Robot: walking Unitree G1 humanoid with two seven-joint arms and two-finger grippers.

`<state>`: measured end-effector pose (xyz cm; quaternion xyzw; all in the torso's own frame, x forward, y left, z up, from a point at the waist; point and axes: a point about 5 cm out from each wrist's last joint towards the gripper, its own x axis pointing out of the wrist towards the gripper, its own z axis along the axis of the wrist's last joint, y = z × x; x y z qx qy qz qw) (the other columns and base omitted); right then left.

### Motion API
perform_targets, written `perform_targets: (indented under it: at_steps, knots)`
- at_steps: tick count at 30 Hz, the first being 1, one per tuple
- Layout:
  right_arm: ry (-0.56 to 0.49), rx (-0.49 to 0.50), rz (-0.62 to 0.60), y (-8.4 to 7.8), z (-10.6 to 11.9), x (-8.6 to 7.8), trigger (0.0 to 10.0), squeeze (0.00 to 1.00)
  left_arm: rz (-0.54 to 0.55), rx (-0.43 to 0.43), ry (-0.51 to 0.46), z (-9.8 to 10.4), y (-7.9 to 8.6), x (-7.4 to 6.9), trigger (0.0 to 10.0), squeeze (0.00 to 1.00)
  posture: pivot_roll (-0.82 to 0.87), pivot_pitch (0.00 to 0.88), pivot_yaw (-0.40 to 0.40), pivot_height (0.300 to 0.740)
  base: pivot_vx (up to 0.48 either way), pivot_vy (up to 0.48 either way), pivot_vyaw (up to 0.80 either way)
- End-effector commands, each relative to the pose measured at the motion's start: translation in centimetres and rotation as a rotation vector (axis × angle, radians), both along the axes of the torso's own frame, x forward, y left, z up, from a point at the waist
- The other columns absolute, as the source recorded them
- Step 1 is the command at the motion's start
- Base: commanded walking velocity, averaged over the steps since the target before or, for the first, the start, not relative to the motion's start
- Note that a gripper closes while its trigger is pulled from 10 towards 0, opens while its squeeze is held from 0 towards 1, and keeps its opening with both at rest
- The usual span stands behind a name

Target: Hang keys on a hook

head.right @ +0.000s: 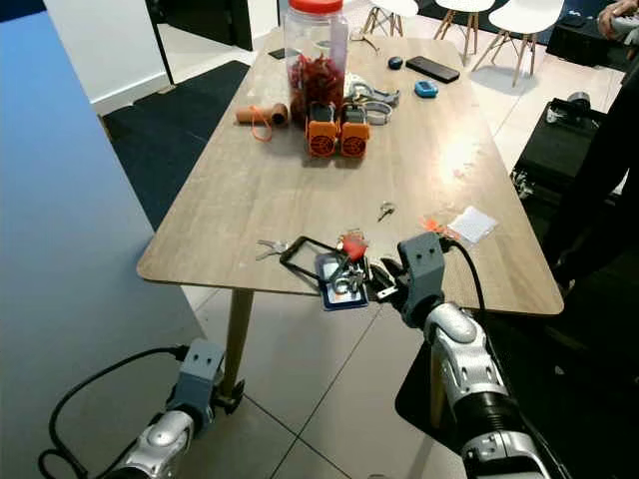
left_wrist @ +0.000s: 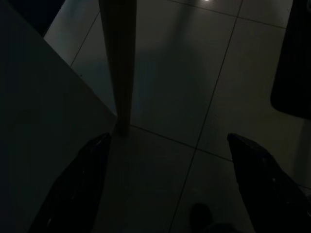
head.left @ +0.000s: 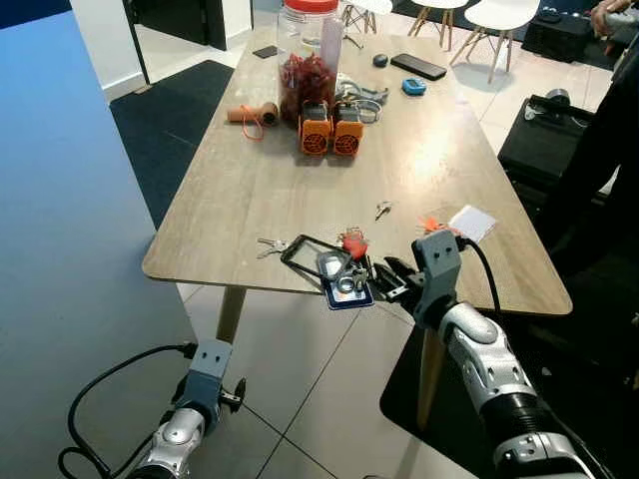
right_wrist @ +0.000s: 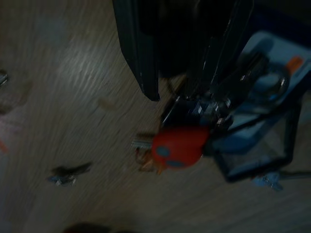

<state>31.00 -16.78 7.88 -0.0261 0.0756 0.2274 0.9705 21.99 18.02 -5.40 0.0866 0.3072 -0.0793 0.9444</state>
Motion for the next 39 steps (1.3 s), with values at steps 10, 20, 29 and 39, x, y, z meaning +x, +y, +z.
perform_targets:
  at_steps: [10, 20, 29, 39]
  knots:
    - [0.003, -0.024, -0.028, -0.6, -0.3, -0.1, 10.0, 0.0, -0.006, 0.009, 0.023, -0.3, 0.1, -0.3, 10.0, 0.0, 0.06, 0.06, -0.045, 0.74, 0.0, 0.0, 0.0]
    - [0.002, -0.036, -0.035, -0.5, 0.0, 0.6, 10.0, 0.0, -0.005, 0.013, 0.032, -0.3, 0.2, -0.3, 10.0, 0.0, 0.06, 0.059, -0.046, 0.74, 0.0, 0.0, 0.0]
    - [0.017, -0.051, -0.042, -0.5, -0.1, 1.3, 10.0, 0.0, -0.006, 0.016, 0.037, -0.4, 0.2, -0.4, 10.0, 0.0, 0.07, 0.05, -0.05, 0.74, 0.0, 0.0, 0.0]
    - [0.023, -0.048, -0.04, -0.4, -0.3, 1.5, 9.8, 0.0, -0.006, 0.018, 0.037, -0.4, 0.2, -0.4, 10.0, 0.0, 0.07, 0.041, -0.052, 0.74, 0.0, 0.0, 0.0]
